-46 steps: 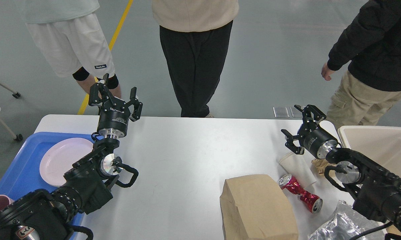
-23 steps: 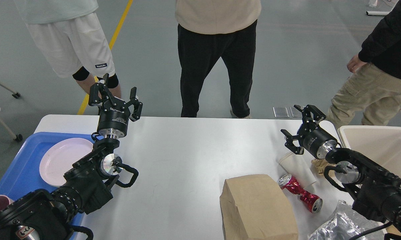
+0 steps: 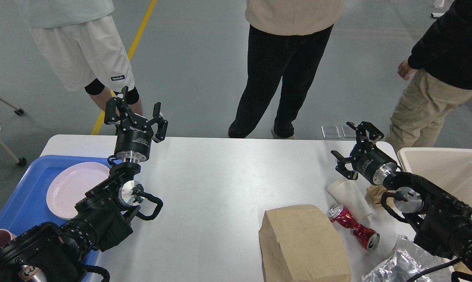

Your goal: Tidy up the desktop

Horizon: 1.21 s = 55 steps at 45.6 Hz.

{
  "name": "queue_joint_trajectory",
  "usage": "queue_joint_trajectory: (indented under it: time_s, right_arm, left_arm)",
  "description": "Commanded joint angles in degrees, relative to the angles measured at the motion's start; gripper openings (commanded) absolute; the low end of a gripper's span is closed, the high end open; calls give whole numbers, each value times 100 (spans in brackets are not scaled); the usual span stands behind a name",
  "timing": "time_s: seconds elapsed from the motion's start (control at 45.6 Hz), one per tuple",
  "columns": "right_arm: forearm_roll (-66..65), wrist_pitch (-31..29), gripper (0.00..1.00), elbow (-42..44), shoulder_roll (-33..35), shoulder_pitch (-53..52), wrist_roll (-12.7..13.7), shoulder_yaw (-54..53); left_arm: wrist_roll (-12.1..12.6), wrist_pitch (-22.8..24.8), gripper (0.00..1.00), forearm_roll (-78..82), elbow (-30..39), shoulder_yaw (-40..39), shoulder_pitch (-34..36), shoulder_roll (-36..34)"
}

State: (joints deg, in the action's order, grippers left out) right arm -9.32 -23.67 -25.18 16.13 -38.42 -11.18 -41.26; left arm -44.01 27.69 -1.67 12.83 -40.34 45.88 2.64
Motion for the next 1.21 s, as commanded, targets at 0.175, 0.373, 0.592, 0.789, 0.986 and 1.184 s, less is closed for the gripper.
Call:
queue_joint_trajectory:
  time_s: [0.175,0.373,0.592,0.789,0.986,1.184]
  right_arm:
    - [440,3,100,242,250,-8,1,-14]
    - [440,3,100,286,259,62,1,-5]
    - [440,3,100,321,250,97,1,47]
    - [440,3,100,321,250,106,1,83]
    - [440,3,100,321,250,106,1,83]
    - [440,11,100,321,242,115,1,91]
  left_arm:
    - [-2,0,97,0,0,0,0,0]
    - [-2,0,97,0,0,0,0,0]
    - [-2,0,97,0,0,0,0,0]
    - [-2,0,97,0,0,0,0,0]
    - [-2,0,97,0,0,0,0,0]
    - [-2,0,97,0,0,0,0,0]
